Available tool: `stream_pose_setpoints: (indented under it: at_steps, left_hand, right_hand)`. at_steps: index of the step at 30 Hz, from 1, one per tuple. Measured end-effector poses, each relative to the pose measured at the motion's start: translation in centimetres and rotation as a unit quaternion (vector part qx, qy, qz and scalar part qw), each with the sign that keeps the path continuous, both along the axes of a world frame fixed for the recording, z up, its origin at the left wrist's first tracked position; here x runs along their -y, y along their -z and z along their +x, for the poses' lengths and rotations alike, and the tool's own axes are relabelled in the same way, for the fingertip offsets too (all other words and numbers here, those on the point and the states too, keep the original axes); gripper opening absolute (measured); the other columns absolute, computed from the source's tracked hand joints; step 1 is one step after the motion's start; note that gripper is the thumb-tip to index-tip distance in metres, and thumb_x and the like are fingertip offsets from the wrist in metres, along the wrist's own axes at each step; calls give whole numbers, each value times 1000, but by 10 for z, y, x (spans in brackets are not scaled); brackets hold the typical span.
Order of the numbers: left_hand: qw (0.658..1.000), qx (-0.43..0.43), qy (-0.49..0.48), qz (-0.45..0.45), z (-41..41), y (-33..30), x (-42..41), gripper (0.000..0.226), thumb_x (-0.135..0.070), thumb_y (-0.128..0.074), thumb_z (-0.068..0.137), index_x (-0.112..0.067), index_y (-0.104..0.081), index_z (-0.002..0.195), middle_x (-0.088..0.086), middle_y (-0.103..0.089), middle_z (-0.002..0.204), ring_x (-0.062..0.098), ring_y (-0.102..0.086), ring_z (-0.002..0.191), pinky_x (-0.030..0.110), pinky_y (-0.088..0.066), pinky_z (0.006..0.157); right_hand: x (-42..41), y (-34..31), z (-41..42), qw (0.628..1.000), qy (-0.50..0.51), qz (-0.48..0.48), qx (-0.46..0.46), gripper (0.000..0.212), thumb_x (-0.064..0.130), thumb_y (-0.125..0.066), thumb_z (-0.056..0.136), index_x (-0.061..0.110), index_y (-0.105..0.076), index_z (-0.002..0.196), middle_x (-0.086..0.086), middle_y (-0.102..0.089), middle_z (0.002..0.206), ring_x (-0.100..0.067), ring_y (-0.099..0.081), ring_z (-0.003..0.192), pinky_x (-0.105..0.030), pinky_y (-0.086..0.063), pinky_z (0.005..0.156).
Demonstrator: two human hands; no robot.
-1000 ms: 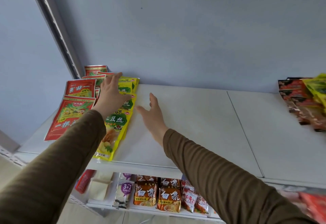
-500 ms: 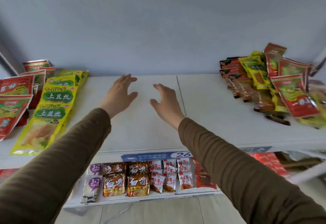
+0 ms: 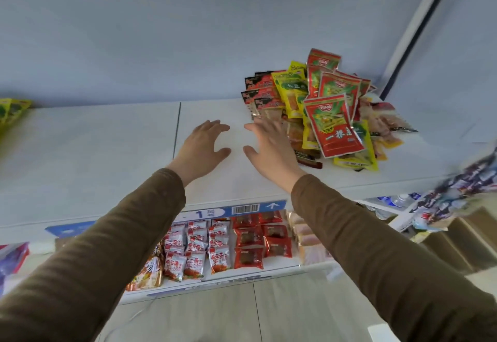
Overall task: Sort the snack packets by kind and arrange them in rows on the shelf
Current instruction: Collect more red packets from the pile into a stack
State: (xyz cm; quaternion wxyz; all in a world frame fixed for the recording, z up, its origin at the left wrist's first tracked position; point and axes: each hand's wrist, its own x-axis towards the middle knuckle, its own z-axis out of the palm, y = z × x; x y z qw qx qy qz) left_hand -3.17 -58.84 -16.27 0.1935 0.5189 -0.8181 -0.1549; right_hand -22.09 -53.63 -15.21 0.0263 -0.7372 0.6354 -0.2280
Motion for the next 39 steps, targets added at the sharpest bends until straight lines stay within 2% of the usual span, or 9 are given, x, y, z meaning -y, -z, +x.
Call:
stream_pose_setpoints:
  at_steps: [6,12,16,21,25,29,32,36,39]
  left_hand:
    - [1000,-5,21,7,-53,-11,2,60,-34,-63,98,-24,-41,154,2,-33,164,23,-23,153,36,-19,122]
    - [998,-35,61,-4,-100,-14,17,57,-32,-66,96,-20,-47,148,4,-46,155,29,-36,144,41,-30,117]
    - [995,-57,84,1,-137,-12,24,59,-33,-65,96,-18,-47,150,4,-45,156,26,-37,145,44,-31,119]
    - [998,-18,61,14,-179,-10,33,79,-62,-56,94,-19,-35,157,4,-35,162,27,-24,151,50,-23,123]
    - [997,44,36,47,-210,-3,49,108,-94,-29,78,-27,-17,162,3,-14,170,30,-8,156,56,-12,123]
    - [996,64,-9,59,-242,-4,58,115,-91,-34,79,-22,2,164,3,7,171,26,6,157,50,-1,124]
    - [995,77,-41,54,-260,-6,63,120,-92,-36,76,-21,5,163,6,7,171,24,10,157,49,-2,125]
    - [993,87,-72,32,-275,-7,70,112,-88,-41,80,-27,3,163,4,9,171,26,12,157,52,-2,124]
    - [993,82,-83,11,-286,-7,75,111,-87,-42,81,-27,2,163,4,5,172,26,9,157,51,-3,124]
  right_hand:
    - [-2,-1,-49,1000,17,-15,21,48,27,-61,97,14,-50,142,-5,-45,150,-28,-31,141,-38,-26,116]
    - [6,-11,-93,998,51,-37,29,44,26,-61,97,15,-53,138,-5,-48,147,-26,-34,140,-38,-26,117]
    - [7,-18,-134,994,95,-34,48,47,30,-58,99,19,-49,143,-1,-46,149,-23,-32,140,-38,-28,116]
    - [22,-25,-193,979,170,-5,112,59,40,-58,98,22,-36,150,-2,-43,151,-25,-34,141,-43,-35,114]
    - [48,-18,-239,958,203,63,194,96,70,-55,82,26,-15,157,-1,-37,157,-30,-29,145,-56,-37,113]
    - [76,-12,-275,947,201,101,228,101,73,-50,87,25,-1,160,-1,-31,162,-32,-24,149,-54,-33,116]
    - [94,-10,-292,933,176,112,292,99,74,-50,86,28,-4,160,0,-36,160,-30,-33,146,-53,-36,115]
    - [118,3,-306,906,142,84,389,94,81,-50,72,42,-18,151,6,-46,153,-24,-50,136,-52,-46,107]
    - [121,2,-304,890,95,34,444,82,67,-61,78,42,-26,148,12,-56,140,-15,-59,126,-50,-53,100]
